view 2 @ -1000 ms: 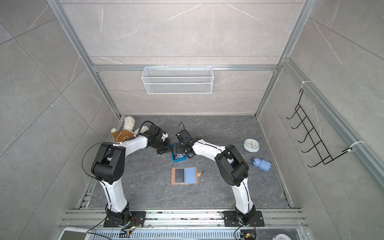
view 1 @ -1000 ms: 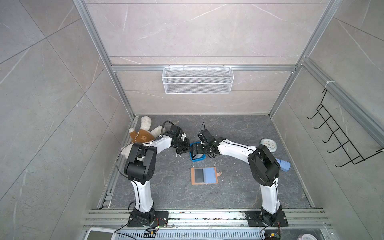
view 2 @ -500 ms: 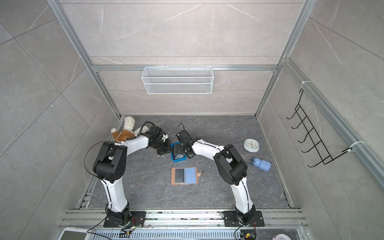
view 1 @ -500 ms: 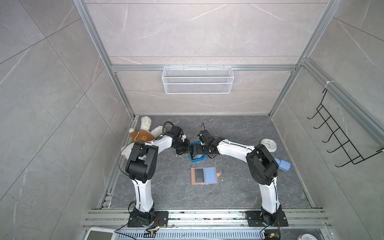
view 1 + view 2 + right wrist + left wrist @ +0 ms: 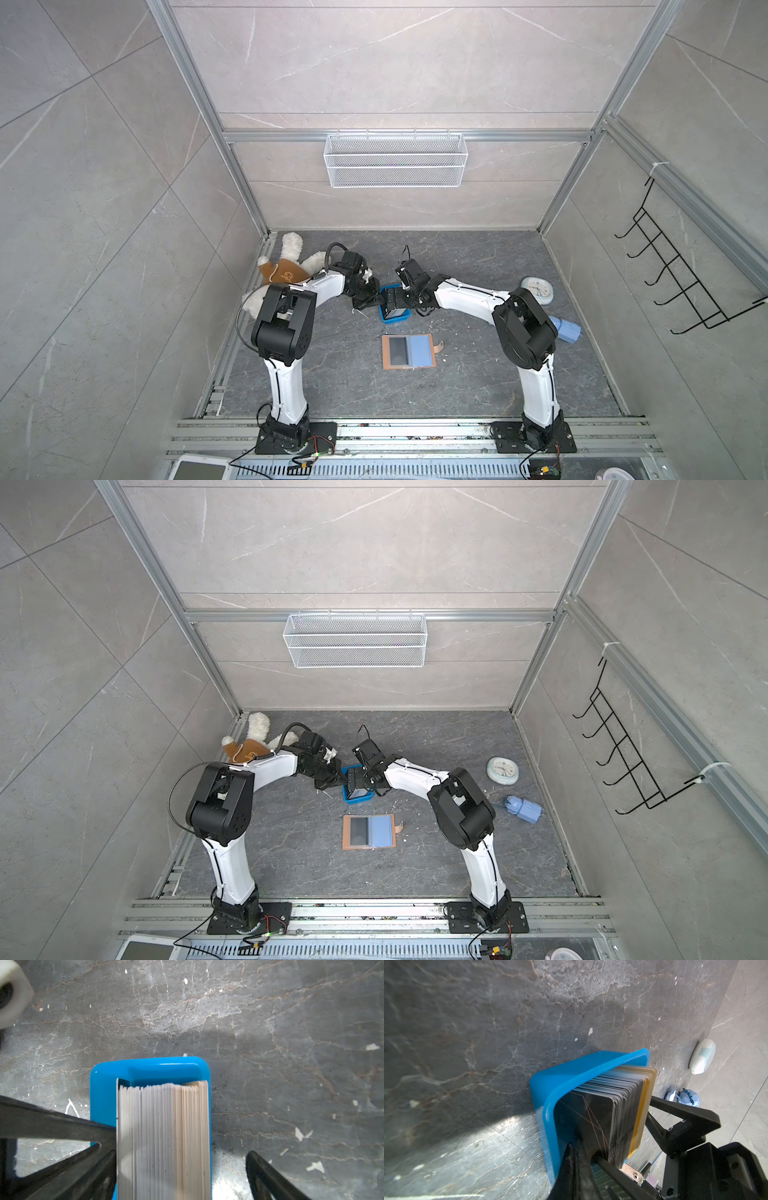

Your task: Put the credit cards into the card holder

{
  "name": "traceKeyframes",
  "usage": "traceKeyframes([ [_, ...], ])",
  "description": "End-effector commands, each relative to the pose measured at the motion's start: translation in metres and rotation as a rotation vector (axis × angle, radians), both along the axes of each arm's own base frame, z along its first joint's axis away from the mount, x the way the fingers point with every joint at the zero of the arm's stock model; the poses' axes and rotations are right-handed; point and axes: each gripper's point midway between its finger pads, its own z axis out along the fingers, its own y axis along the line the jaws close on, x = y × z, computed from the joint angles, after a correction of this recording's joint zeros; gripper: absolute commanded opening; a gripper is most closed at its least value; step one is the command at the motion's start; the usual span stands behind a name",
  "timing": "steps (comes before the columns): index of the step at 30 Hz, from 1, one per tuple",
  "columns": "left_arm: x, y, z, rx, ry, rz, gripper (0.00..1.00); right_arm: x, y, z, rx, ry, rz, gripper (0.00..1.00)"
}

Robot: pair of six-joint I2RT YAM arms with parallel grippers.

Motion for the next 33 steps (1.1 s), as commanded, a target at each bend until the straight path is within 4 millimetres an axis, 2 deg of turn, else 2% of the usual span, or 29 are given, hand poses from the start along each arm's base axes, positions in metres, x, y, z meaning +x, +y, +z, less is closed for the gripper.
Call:
traceKeyframes([
  [1, 0.001, 0.001, -0.004, 0.024, 0.020, -0.002, 0.01, 0.001, -0.013, 0.013, -0.012, -0.025, -0.014, 0.95],
  [16, 0.001, 0.000, -0.006, 0.022, 0.030, -0.001, 0.01, -0.005, -0.022, 0.019, -0.027, -0.035, -0.010, 0.95],
  [22, 0.000, 0.000, -0.006, 0.022, 0.032, -0.002, 0.01, -0.009, -0.004, 0.024, 0.058, -0.032, 0.056, 0.94],
  [33, 0.000, 0.000, -0.006, 0.030, 0.030, 0.003, 0.00, 0.001, 0.004, 0.023, 0.077, -0.034, 0.038, 0.94],
])
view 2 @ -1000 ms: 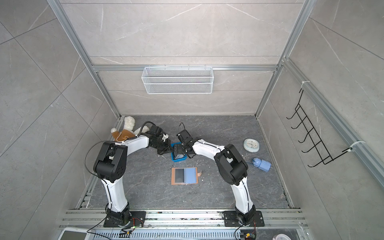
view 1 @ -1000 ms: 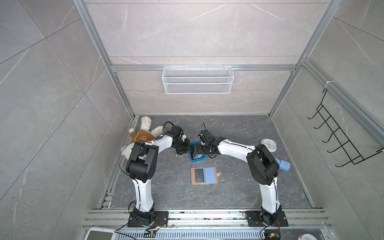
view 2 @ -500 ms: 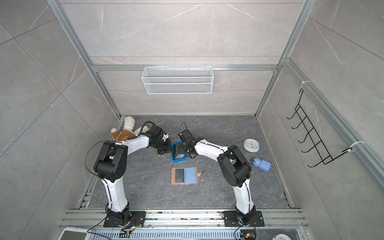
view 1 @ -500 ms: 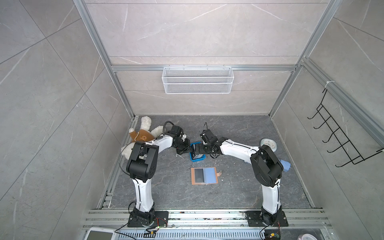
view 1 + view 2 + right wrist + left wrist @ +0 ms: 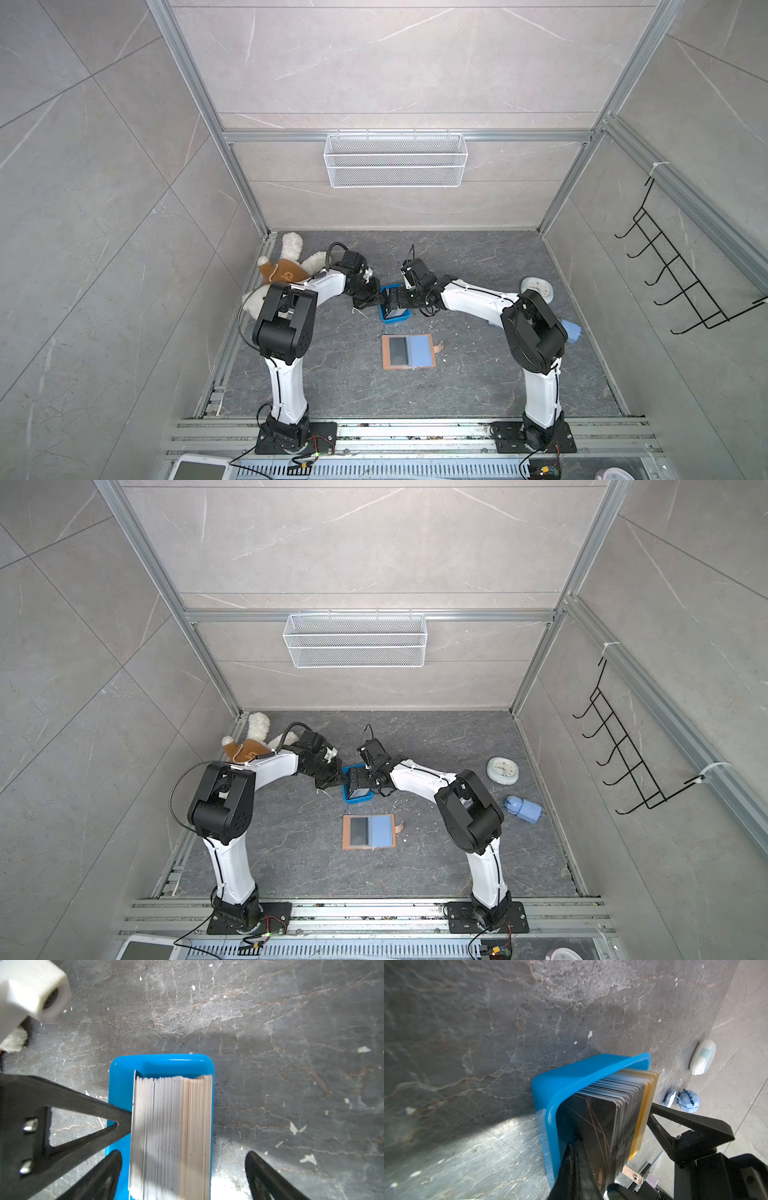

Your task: Put the credit cards into the card holder

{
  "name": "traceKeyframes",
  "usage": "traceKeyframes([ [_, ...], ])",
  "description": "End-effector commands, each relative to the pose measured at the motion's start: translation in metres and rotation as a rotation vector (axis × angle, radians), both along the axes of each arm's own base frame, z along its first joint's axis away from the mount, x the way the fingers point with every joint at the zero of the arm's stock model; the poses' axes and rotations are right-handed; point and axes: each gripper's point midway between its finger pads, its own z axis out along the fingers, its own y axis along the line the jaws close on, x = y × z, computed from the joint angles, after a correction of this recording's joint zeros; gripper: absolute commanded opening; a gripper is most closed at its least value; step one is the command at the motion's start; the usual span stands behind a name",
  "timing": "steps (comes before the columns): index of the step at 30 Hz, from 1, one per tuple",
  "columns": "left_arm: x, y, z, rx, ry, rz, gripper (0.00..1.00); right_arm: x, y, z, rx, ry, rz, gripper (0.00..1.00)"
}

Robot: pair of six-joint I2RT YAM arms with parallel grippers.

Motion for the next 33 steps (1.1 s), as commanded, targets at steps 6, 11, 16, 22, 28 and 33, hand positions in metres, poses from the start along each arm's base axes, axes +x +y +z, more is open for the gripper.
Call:
traceKeyframes([
  [6, -0.002, 0.001, -0.004, 0.033, 0.022, 0.005, 0.00, 0.013, 0.012, 0.001, 0.006, 0.001, 0.007, 0.94],
  [11, -0.001, 0.002, 0.001, 0.034, 0.004, 0.008, 0.00, 0.017, 0.012, -0.008, -0.025, 0.017, 0.003, 0.94],
  [16, 0.002, 0.002, 0.010, 0.024, -0.030, 0.014, 0.00, 0.017, 0.007, -0.018, -0.065, 0.034, -0.008, 0.94],
  [22, 0.002, 0.002, 0.013, 0.025, -0.044, 0.016, 0.00, 0.014, 0.001, -0.020, -0.079, 0.034, -0.015, 0.95],
  [28, 0.002, 0.004, 0.016, 0.036, -0.057, 0.017, 0.00, 0.008, -0.005, -0.018, -0.083, 0.030, -0.017, 0.94],
  [33, 0.002, 0.005, 0.016, 0.043, -0.057, 0.017, 0.00, 0.002, -0.011, -0.016, -0.086, 0.025, -0.020, 0.94],
])
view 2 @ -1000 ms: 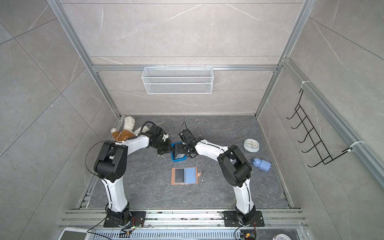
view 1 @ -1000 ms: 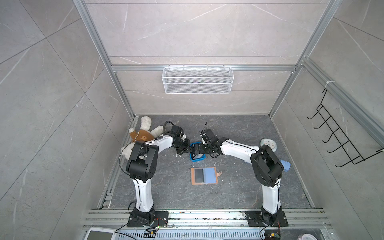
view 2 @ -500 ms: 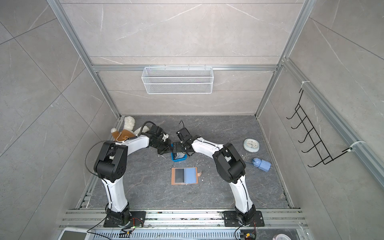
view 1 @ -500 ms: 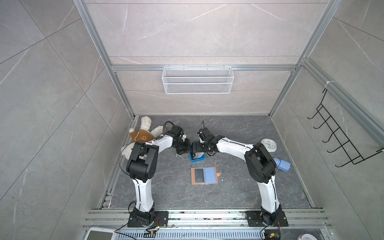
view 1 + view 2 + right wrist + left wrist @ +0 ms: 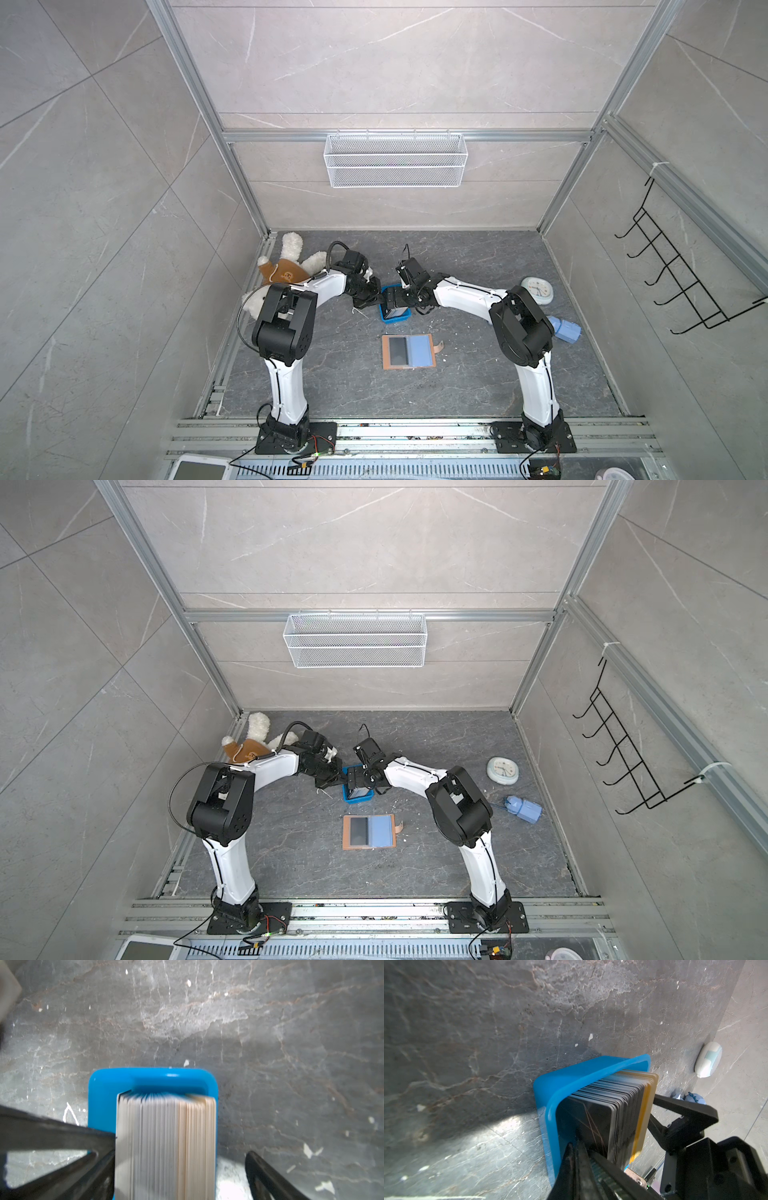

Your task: Put the credit cards into the card holder

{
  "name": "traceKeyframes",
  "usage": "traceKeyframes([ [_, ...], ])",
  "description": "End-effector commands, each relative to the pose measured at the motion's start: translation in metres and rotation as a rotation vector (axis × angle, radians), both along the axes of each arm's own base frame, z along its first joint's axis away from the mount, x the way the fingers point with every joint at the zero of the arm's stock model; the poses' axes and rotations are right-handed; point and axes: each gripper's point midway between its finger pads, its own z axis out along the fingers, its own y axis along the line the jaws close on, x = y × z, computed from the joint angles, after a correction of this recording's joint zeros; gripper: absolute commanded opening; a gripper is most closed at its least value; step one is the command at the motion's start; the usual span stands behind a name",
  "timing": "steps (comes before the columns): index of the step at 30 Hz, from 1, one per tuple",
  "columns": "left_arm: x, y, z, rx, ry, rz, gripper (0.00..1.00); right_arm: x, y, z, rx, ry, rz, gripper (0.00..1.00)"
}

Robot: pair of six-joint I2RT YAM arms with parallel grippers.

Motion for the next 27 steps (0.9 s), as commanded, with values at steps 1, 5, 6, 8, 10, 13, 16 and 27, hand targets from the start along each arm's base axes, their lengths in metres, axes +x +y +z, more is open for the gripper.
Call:
traceKeyframes([
  [1, 0.000, 0.004, 0.014, 0.012, -0.032, 0.009, 0.00, -0.007, -0.015, 0.004, -0.040, -0.004, -0.009, 0.94],
  [5, 0.000, 0.003, 0.014, 0.010, -0.032, 0.006, 0.00, -0.010, -0.018, 0.007, -0.037, -0.008, -0.014, 0.94],
  [6, 0.000, 0.002, 0.014, 0.006, -0.030, 0.004, 0.00, -0.010, -0.018, 0.010, -0.034, -0.014, -0.016, 0.94],
  [8, -0.001, 0.002, 0.012, 0.006, -0.022, 0.002, 0.00, -0.010, -0.019, 0.013, -0.032, -0.019, -0.017, 0.94],
  [10, -0.002, 0.001, 0.009, 0.004, -0.013, 0.000, 0.00, -0.010, -0.019, 0.017, -0.030, -0.027, -0.019, 0.94],
  [13, -0.004, -0.002, 0.005, 0.005, 0.002, -0.008, 0.00, -0.009, -0.021, 0.021, -0.036, -0.037, -0.021, 0.94],
  [16, -0.006, -0.004, 0.003, 0.009, 0.006, -0.017, 0.00, -0.007, -0.023, 0.024, -0.046, -0.045, -0.026, 0.94],
  [27, -0.010, -0.010, -0.004, 0.010, 0.023, -0.043, 0.00, -0.006, -0.023, 0.036, -0.030, -0.064, -0.020, 0.94],
])
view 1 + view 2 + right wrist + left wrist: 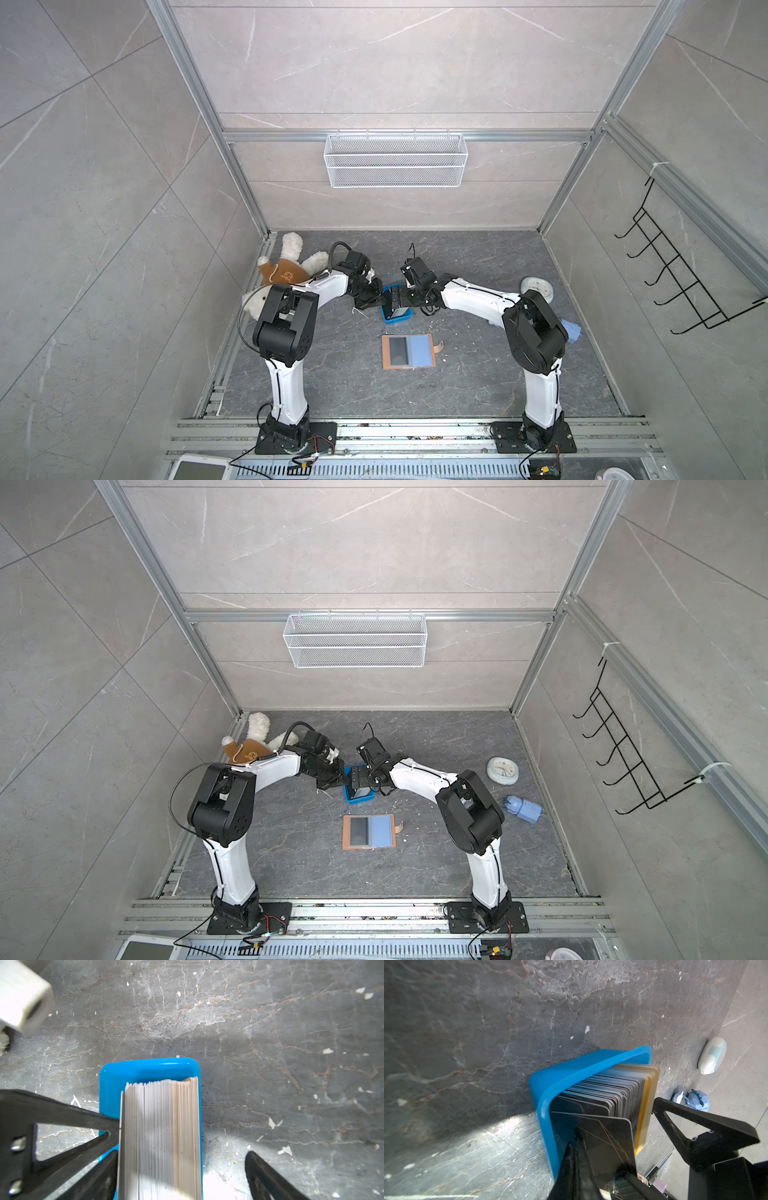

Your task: Put the credit cards into the card holder

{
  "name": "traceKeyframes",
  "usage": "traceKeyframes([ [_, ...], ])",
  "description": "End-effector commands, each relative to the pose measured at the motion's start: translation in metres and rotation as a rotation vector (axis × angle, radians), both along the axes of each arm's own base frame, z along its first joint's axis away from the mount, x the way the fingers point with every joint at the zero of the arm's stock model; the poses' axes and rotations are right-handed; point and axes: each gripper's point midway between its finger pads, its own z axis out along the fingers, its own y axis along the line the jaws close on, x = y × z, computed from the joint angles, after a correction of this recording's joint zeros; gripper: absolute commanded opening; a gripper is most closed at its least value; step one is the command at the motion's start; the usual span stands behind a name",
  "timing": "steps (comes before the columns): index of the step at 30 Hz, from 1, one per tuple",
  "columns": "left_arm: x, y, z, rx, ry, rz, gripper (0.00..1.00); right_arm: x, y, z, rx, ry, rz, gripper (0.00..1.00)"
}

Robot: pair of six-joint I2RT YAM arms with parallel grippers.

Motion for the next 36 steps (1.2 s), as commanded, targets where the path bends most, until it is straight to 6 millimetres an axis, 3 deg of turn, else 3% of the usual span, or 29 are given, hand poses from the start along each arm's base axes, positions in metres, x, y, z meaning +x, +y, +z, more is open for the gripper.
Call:
traceKeyframes([
  [1, -0.004, -0.005, -0.004, 0.001, 0.020, -0.025, 0.00, -0.002, -0.008, 0.014, -0.013, -0.017, 0.006, 0.94],
  [6, -0.005, -0.009, -0.006, -0.017, 0.030, -0.037, 0.00, -0.009, -0.003, 0.026, 0.035, -0.018, 0.024, 0.90],
  [14, -0.004, -0.010, -0.007, -0.026, 0.033, -0.040, 0.00, -0.032, 0.016, 0.050, 0.145, 0.000, 0.056, 0.66],
  [21, -0.004, -0.010, -0.006, -0.022, 0.030, -0.041, 0.00, -0.031, 0.027, 0.039, 0.134, 0.046, 0.021, 0.35],
  [27, -0.004, -0.010, -0.004, -0.024, 0.027, -0.039, 0.00, -0.029, 0.030, 0.026, 0.113, 0.071, 0.012, 0.24],
  [36, -0.004, -0.010, -0.004, -0.025, 0.027, -0.039, 0.00, -0.028, 0.029, 0.014, 0.085, 0.089, 0.001, 0.18],
])
